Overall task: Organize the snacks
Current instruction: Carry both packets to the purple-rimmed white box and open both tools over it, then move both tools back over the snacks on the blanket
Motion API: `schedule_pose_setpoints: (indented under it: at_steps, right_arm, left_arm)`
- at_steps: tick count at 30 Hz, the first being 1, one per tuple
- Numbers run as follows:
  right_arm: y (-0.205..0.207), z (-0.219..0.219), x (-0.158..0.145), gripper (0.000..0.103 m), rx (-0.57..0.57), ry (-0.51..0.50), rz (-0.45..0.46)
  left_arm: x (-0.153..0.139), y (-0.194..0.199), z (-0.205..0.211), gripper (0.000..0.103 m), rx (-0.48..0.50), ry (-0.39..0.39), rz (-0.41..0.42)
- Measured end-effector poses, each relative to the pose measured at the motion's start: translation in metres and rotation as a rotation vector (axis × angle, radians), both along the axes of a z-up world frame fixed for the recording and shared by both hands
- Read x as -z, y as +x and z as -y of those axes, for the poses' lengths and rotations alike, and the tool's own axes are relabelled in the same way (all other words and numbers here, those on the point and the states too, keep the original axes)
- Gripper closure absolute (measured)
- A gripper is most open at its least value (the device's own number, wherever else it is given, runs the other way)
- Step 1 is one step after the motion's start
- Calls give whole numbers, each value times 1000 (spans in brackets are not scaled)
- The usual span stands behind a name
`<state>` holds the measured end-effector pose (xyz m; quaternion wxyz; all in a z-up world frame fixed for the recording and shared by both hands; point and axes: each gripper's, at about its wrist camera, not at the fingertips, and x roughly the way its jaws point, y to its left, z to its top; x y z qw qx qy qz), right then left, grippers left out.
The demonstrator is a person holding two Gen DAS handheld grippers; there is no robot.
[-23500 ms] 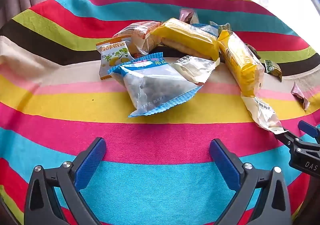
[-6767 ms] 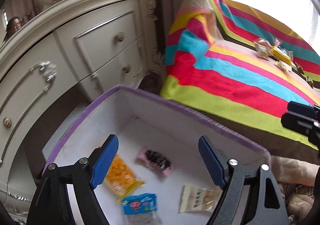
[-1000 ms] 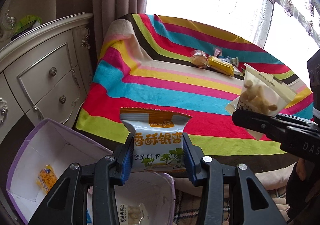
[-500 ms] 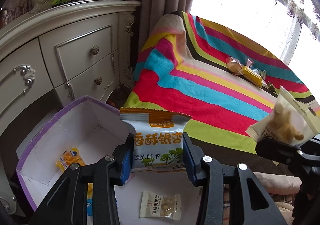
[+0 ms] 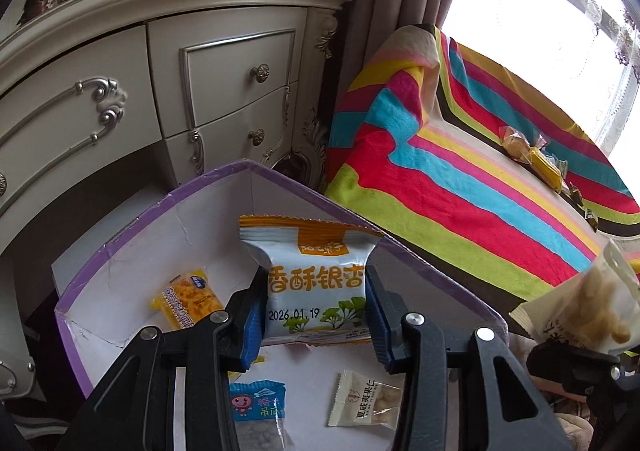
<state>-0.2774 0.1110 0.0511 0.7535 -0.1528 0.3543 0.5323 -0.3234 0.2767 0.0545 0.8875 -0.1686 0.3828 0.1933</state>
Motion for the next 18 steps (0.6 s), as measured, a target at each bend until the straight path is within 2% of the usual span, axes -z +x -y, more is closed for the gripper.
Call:
schedule_pose_setpoints:
  at_steps: [5, 7, 8, 10, 11, 12, 18]
  right_arm:
    - [-12, -10, 6, 82, -61, -16, 5]
    - [-15, -12, 6, 77, -95, 1, -8]
    - [-17, -13, 6, 72, -104, 3, -10]
    - [-17, -12, 5, 47, -99, 13, -1]
    - [-16, -10, 5, 45, -94, 25, -4]
    - [-15, -8, 5, 44, -88, 33, -12]
    - [8, 17, 5, 43, 2, 77, -54]
  left_arm:
    - [4, -5, -10, 58, -39, 5, -15]
    - [5, -8, -14, 55, -65, 15, -27]
    - [5, -9, -17, 52, -81, 18, -33]
    - [4, -11, -21, 28, -115, 26, -40]
    - [3, -13, -22, 23, -132, 29, -36]
    - [1, -14, -24, 19, -147, 32, -32]
    - [-5, -5, -20, 19, -137, 52, -39]
